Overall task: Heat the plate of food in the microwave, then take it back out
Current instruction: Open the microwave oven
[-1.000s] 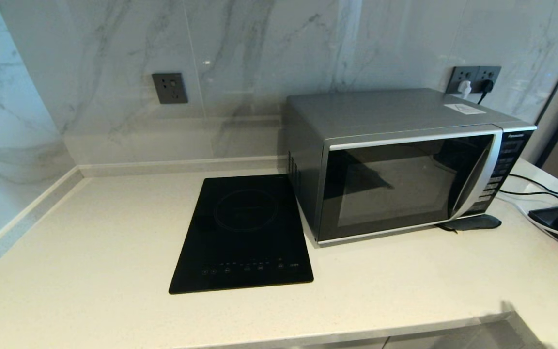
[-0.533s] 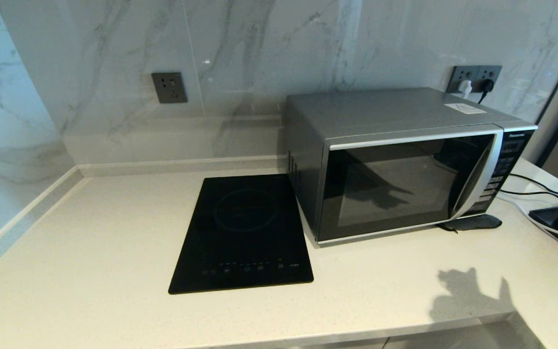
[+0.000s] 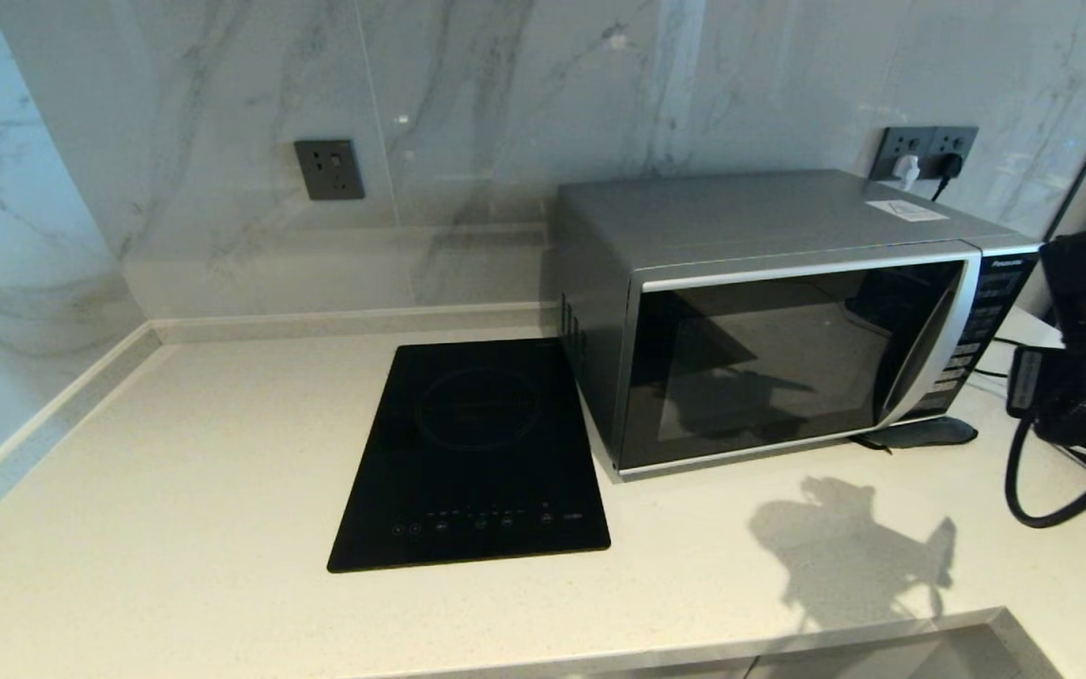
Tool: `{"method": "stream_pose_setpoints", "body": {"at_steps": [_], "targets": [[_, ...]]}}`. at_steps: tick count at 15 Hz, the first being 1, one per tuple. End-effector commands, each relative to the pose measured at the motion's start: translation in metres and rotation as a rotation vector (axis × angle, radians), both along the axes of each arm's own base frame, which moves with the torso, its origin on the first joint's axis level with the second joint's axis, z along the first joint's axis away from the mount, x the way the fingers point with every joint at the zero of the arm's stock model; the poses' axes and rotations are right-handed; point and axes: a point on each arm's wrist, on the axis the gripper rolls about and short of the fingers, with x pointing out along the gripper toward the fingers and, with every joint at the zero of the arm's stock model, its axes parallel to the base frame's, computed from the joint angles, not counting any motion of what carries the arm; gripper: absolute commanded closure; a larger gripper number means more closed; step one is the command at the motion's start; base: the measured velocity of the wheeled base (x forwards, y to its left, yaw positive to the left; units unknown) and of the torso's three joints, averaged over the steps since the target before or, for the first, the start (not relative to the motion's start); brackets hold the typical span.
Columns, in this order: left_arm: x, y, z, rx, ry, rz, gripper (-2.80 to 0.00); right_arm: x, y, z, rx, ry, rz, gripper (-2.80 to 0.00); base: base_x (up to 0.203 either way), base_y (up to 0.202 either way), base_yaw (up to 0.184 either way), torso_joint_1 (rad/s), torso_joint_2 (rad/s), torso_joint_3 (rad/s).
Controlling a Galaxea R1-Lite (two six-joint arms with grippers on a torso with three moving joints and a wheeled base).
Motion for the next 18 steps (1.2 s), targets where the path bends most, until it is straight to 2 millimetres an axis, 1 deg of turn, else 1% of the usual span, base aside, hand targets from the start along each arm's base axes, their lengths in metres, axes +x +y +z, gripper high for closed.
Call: {"method": "stream_pose_setpoints", "body": {"at_steps": [1, 4, 7, 11, 13, 18], "targets": [[0.0, 0.0, 0.0, -0.001, 0.001, 0.001, 0.0, 0.031, 0.009, -0.02, -0.016, 0.04, -0.038, -2.8, 0.0, 0.0, 0.0, 0.0, 0.0, 0.0], [0.0, 0.0, 0.0, -0.001, 0.001, 0.001, 0.0, 0.06, 0.017, -0.025, 0.003, -0.005, -0.082, -2.8, 0.0, 0.0, 0.0, 0.0, 0.0, 0.0], [0.0, 0.0, 0.0, -0.001, 0.001, 0.001, 0.0, 0.074, 0.018, -0.033, 0.011, -0.001, -0.089, -2.8, 0.0, 0.0, 0.0, 0.0, 0.0, 0.0], [0.0, 0.0, 0.0, -0.001, 0.002, 0.001, 0.0, 0.091, 0.019, -0.038, 0.058, -0.048, -0.053, -2.8, 0.0, 0.0, 0.0, 0.0, 0.0, 0.0], [0.0, 0.0, 0.0, -0.001, 0.001, 0.001, 0.0, 0.099, 0.015, -0.039, 0.07, -0.051, -0.054, -2.8, 0.0, 0.0, 0.0, 0.0, 0.0, 0.0], [0.0, 0.0, 0.0, -0.001, 0.001, 0.001, 0.0, 0.119, -0.005, -0.04, 0.082, -0.057, -0.092, -2.8, 0.0, 0.0, 0.0, 0.0, 0.0, 0.0]]}}
